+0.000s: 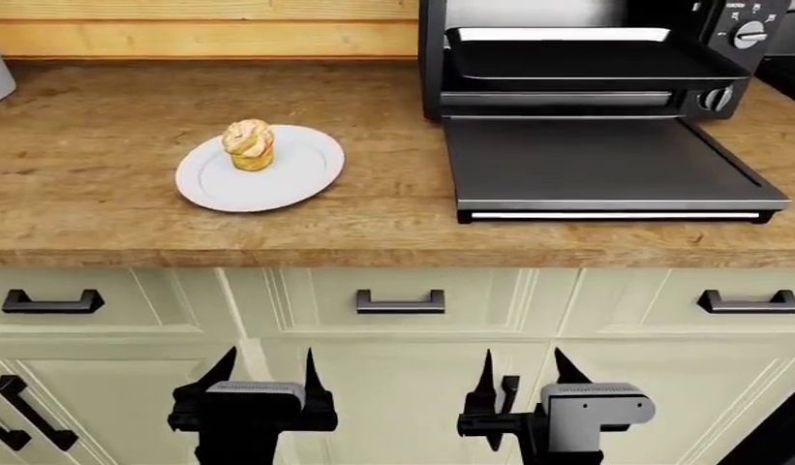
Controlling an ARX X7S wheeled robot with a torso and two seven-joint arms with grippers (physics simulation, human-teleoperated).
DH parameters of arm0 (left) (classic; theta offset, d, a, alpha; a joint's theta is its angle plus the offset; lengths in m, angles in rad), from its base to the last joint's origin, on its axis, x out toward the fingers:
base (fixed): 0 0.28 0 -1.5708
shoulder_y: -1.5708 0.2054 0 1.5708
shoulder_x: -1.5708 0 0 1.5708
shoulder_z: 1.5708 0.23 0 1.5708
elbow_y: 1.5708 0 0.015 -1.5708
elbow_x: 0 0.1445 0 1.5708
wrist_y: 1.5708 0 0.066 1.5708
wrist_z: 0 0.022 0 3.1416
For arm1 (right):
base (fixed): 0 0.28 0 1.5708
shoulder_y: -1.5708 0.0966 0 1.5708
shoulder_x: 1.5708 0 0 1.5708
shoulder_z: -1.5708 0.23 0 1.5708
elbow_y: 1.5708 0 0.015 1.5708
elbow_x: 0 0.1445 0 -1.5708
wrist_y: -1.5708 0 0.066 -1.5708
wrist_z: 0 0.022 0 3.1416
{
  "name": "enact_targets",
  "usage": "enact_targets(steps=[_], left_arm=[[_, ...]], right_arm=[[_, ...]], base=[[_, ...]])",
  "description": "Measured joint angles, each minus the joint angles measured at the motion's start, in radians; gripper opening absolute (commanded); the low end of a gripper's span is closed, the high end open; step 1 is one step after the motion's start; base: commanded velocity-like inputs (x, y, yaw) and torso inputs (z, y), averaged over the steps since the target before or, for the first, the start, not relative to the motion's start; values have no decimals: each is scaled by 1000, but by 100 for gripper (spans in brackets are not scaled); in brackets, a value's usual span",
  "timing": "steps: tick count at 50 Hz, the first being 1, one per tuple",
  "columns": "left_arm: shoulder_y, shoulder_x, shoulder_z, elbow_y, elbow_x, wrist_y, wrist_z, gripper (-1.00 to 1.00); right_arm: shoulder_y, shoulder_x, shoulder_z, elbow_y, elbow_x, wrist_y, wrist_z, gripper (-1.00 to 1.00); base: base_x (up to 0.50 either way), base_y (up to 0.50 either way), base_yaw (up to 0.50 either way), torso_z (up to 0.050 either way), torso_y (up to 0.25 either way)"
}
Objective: Place the scone on the tray of the toaster oven.
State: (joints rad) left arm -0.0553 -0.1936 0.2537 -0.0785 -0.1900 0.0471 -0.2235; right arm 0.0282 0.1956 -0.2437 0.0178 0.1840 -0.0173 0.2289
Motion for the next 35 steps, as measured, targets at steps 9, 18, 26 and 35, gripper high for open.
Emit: enact_targets(steps=[9,18,26,35], left_arm=[[-1,-3,5,0,-4,0,-3,100],[-3,-5,9,0,-7,-1,-7,100],[-2,-9,12,1,-10,1,-9,100],[0,-13,16,3,-14,4,-12,100]], right_arm=[[1,4,-4,0,4,1,3,100],[1,8,-8,-3,9,4,7,100],[1,11,-12,-6,12,6,10,100],[3,15,-17,-6,14,6,13,100]], base=[[56,0,0,0,0],[56,0,0,0,0],[55,0,0,0,0],[54,0,0,0,0]])
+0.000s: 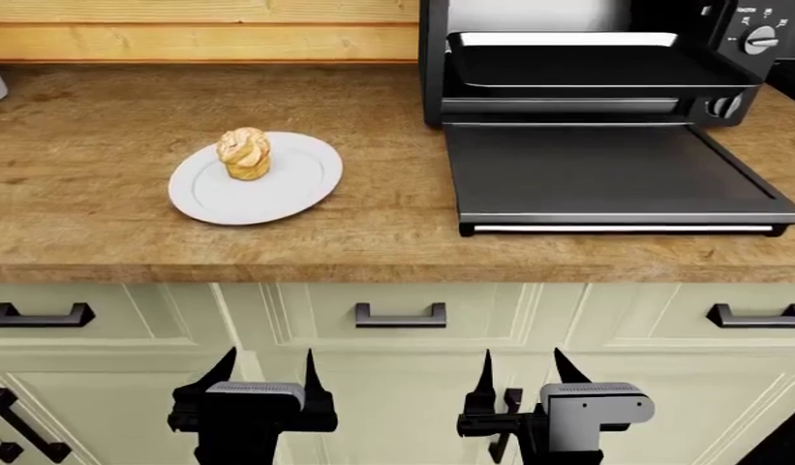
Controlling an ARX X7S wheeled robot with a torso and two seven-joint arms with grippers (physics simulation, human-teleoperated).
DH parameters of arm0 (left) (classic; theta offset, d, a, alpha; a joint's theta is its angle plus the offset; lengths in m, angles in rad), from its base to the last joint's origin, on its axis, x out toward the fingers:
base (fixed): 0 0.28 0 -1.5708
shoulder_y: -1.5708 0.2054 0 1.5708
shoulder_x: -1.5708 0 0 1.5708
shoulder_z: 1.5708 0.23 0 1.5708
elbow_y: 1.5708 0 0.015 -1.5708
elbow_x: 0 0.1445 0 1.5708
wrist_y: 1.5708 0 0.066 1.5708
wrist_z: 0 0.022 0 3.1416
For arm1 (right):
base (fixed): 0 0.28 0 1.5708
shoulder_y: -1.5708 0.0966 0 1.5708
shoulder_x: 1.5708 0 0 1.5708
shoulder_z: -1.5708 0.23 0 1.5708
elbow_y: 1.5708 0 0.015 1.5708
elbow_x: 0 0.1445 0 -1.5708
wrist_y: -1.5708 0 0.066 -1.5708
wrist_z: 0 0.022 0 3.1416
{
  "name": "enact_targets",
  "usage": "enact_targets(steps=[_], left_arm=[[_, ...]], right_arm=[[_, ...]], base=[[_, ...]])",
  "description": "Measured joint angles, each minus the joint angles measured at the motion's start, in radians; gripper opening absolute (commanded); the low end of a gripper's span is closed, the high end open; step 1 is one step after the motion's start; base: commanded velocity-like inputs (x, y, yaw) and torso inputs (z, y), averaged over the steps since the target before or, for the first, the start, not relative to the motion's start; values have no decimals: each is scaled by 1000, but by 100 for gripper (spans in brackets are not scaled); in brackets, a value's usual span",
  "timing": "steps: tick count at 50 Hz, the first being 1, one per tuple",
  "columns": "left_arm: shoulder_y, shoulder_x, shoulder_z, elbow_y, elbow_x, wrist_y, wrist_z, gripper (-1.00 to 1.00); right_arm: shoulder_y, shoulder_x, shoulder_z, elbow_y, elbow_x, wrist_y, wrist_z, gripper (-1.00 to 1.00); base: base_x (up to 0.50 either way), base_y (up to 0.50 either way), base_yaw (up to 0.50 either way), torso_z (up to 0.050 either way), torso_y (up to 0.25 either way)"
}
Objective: Place the scone on the tray of the toaster oven.
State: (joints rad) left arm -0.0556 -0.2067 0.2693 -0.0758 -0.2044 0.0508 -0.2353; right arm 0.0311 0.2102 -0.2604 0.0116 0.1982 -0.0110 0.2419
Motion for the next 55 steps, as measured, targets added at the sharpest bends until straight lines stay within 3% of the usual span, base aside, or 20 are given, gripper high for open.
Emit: enact_targets(steps=[55], left_arm=[[10,-22,19,6,-27,13,-10,100]], right_arm=[[13,13,-27,17,17,-8,15,100]], base=[[55,0,0,0,0]])
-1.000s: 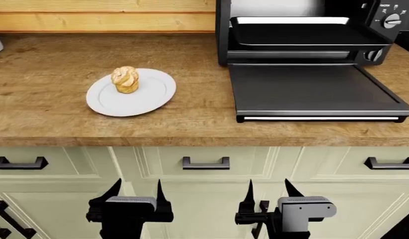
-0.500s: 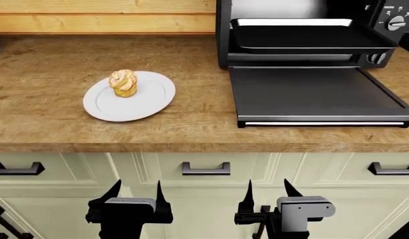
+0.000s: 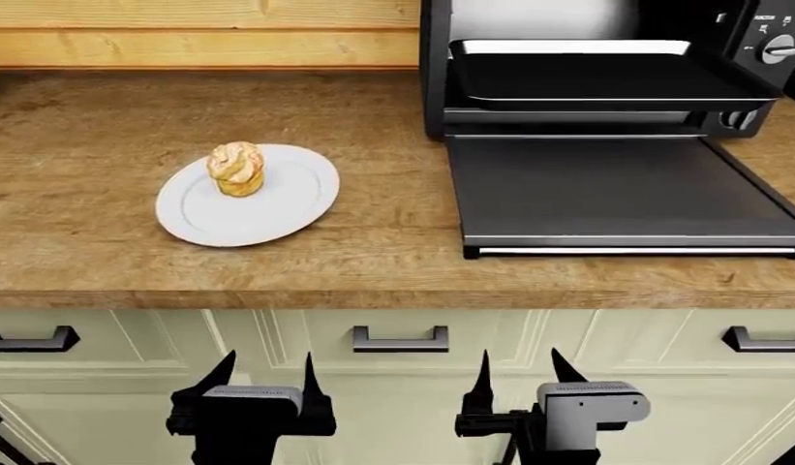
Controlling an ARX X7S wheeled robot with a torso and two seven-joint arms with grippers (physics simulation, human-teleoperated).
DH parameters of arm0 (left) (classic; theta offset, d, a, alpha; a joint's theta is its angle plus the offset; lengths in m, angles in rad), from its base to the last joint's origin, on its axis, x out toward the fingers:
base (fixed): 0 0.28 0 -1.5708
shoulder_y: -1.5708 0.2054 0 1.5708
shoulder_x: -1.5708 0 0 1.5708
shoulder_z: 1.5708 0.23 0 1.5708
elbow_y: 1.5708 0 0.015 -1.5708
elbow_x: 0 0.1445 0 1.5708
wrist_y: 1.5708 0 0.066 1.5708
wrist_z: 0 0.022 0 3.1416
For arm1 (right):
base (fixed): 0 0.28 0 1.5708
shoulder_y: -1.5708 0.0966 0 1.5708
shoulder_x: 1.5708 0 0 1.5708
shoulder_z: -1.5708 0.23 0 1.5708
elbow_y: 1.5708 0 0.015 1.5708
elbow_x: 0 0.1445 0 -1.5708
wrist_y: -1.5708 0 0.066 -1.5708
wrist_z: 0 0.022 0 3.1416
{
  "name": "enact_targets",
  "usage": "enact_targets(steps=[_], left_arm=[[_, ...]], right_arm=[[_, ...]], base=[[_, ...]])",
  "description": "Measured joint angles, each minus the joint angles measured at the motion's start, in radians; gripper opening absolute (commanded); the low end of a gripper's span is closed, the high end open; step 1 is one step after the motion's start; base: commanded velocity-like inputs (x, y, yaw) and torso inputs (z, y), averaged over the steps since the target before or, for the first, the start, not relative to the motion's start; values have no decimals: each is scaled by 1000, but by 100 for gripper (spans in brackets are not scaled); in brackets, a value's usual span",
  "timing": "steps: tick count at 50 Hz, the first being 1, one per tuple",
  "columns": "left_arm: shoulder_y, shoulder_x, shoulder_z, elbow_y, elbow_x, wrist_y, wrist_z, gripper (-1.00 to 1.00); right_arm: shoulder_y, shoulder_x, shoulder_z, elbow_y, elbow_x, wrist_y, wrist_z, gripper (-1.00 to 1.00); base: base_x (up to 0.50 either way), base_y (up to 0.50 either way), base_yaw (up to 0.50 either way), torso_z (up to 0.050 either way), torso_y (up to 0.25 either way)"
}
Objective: Place the scone on the tray of the toaster oven.
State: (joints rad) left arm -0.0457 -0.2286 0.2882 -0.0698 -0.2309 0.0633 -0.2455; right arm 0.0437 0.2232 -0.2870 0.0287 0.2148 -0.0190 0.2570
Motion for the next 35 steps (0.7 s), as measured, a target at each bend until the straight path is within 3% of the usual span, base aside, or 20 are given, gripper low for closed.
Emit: enact_targets(steps=[35], left_arm=[[4,-13,12,6,-10,4,-12,100]], right_arm=[[3,8,-10,-1,15,-5,11,100]], base=[[15,0,0,0,0]])
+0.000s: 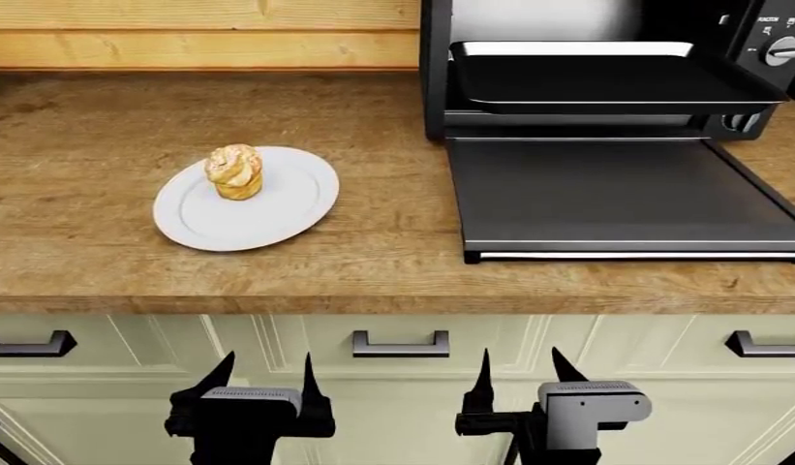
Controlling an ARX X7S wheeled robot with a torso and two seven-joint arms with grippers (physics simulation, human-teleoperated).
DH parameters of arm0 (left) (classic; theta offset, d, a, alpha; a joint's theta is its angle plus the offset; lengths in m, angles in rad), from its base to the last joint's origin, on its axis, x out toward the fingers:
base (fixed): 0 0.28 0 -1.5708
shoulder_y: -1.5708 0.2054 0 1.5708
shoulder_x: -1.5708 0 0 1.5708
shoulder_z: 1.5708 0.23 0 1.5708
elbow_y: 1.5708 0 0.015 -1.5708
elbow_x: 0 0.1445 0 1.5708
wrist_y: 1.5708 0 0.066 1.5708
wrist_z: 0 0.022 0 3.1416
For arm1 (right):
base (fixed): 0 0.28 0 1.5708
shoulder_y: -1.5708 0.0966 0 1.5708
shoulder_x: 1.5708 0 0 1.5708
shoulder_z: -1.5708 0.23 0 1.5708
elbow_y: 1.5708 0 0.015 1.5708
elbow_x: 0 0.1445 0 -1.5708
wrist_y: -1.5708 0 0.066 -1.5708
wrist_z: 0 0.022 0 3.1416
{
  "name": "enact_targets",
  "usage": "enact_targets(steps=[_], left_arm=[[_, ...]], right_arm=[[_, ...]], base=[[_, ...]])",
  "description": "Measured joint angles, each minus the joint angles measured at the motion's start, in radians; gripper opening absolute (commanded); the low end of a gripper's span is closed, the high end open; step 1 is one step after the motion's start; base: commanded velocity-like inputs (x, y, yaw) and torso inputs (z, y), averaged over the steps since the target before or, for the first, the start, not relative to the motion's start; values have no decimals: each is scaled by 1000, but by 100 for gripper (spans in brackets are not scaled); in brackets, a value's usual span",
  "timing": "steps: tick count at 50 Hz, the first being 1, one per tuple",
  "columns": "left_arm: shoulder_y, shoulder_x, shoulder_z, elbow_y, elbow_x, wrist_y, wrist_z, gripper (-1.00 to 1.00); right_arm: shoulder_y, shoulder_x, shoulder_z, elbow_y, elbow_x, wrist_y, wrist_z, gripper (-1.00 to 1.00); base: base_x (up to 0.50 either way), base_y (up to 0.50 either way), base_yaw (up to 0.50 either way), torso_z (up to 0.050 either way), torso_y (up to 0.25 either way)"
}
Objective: Place the scone on the tray of the toaster oven.
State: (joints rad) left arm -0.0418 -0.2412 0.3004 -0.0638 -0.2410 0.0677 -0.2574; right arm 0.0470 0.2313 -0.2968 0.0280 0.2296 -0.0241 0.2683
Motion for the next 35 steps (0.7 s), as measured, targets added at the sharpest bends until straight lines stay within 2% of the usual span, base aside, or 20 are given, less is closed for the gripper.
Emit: enact_targets(steps=[35], left_arm=[[-1,-12,14,4,-8,2,-13,100]], right_arm=[[3,10,-13,4,11,-9,7,100]], base=[[1,0,0,0,0]])
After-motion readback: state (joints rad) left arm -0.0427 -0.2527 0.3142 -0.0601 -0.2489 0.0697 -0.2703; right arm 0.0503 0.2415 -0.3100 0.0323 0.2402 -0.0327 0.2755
